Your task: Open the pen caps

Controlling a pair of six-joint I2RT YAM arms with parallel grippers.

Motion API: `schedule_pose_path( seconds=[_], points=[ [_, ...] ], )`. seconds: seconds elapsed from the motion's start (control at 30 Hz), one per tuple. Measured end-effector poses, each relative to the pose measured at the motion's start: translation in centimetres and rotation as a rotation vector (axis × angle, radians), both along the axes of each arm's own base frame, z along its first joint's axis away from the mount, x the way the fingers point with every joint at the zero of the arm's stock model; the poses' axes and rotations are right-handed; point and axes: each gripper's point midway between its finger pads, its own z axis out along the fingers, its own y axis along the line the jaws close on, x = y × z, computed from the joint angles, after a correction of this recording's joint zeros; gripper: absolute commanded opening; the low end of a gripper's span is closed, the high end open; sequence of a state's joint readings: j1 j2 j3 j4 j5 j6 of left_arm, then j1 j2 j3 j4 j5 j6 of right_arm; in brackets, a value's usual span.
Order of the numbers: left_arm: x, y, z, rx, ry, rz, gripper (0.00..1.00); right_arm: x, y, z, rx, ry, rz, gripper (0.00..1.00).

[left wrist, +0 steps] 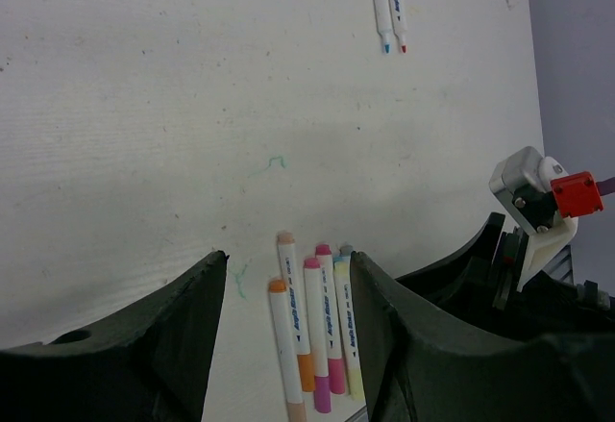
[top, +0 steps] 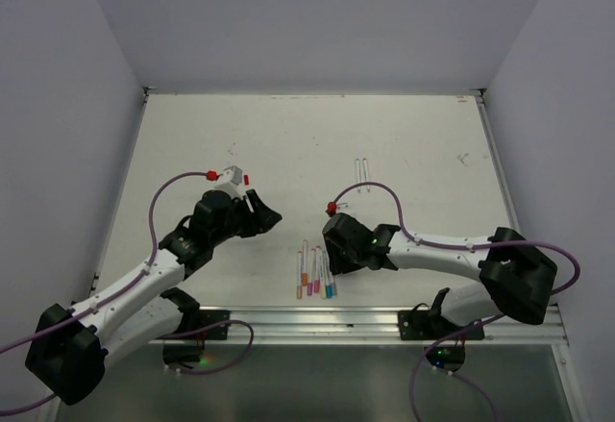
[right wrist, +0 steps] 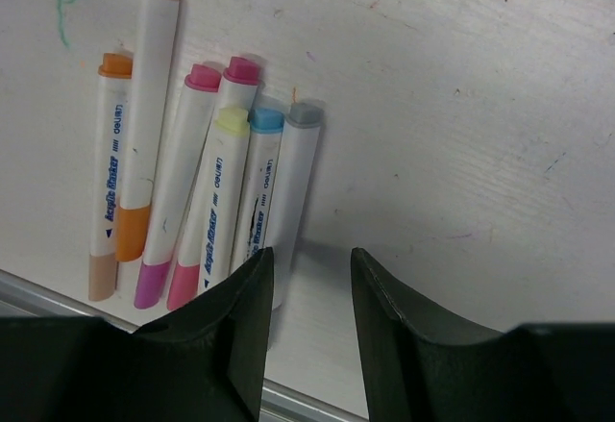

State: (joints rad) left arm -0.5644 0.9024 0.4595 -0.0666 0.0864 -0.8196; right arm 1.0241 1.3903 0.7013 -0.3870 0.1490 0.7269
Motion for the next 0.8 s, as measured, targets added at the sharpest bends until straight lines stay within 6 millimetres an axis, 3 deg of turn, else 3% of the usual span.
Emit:
schedule_pose_path(
  seconds=[0.5,0.8],
  points=[
    [-0.3,0.2,-0.3,0.002,0.002,0.000,0.57,0.5,1.3,-1.0,-0.031,-0.016,-0.018,0.37],
    [-0.4,0.1,-0.3,-0.001,0.003,-0.005,0.57,1.0,1.9,-1.1,-0.050,-0.059,-0.039,0.09]
  ],
)
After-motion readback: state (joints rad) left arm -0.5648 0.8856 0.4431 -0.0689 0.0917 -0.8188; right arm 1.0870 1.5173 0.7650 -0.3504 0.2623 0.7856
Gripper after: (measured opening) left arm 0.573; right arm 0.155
